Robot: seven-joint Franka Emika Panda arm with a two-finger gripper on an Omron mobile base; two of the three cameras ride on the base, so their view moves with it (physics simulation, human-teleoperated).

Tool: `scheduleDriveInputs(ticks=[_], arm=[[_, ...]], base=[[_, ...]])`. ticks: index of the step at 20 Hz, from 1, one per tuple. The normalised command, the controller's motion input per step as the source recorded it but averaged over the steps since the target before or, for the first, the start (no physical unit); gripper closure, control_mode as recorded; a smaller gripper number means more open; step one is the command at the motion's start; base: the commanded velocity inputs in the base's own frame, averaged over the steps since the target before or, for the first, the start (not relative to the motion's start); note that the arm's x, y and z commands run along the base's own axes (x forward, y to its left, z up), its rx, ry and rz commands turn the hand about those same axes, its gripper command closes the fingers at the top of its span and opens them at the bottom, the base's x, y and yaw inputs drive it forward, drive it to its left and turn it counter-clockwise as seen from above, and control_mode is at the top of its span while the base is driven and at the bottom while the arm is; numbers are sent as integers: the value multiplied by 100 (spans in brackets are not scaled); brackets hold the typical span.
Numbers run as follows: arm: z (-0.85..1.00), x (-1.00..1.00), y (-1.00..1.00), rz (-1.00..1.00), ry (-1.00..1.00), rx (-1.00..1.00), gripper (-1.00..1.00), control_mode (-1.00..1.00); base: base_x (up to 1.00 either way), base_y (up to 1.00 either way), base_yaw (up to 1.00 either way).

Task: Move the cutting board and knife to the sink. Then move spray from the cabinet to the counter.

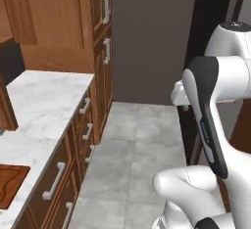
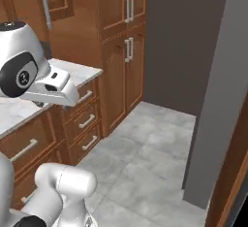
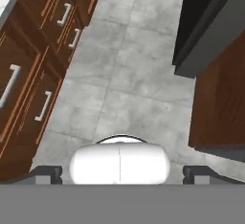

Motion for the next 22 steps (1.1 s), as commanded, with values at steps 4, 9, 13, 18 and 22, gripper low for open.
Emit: scheduleDriveInputs(ticks=[4, 9, 13, 18, 22], arm=[[0, 0, 0, 0, 0, 0, -100, 100], [0, 0, 0, 0, 0, 0, -100, 100], [0, 0, 0, 0, 0, 0, -100, 100], [0, 0, 0, 0, 0, 0, -100, 100], [0, 0, 0, 0, 0, 0, -100, 100]], base=[[45, 0, 79], [54, 0, 69], [74, 0, 49], [82, -13, 45], [67, -10, 42]])
